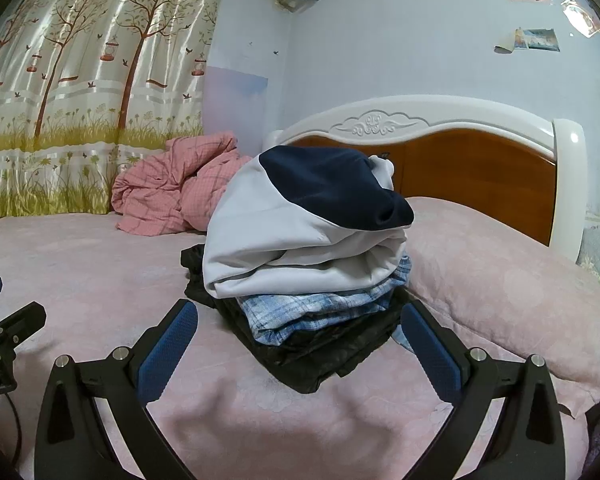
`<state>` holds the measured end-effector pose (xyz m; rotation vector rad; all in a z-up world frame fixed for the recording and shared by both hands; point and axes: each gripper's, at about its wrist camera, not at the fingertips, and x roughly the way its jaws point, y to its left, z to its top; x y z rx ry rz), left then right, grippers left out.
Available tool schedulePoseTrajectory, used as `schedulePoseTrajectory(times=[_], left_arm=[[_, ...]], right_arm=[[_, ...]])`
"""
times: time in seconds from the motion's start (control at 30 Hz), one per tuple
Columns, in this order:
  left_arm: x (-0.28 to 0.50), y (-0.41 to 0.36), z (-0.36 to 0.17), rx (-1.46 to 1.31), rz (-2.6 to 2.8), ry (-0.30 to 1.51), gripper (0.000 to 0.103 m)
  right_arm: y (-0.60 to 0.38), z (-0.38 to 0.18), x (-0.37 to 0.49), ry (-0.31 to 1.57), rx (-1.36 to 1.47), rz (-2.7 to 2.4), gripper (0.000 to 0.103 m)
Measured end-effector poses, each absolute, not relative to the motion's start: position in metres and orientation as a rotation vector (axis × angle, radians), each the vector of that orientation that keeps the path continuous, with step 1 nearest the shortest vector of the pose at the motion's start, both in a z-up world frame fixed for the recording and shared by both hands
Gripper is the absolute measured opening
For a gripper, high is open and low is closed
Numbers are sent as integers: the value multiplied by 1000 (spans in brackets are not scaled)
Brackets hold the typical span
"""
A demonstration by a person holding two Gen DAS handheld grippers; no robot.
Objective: Fold large clothes
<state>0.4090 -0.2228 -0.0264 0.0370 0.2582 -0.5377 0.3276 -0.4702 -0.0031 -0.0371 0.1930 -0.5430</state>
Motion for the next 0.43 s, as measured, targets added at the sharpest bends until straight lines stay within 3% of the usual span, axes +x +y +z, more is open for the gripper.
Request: schedulePoseTrajectory(times=[0.43], left_arm=[[405,-221,-25,68,-544,237,103]], right_arm=[[-470,-3,327,193,-38,-543,103]])
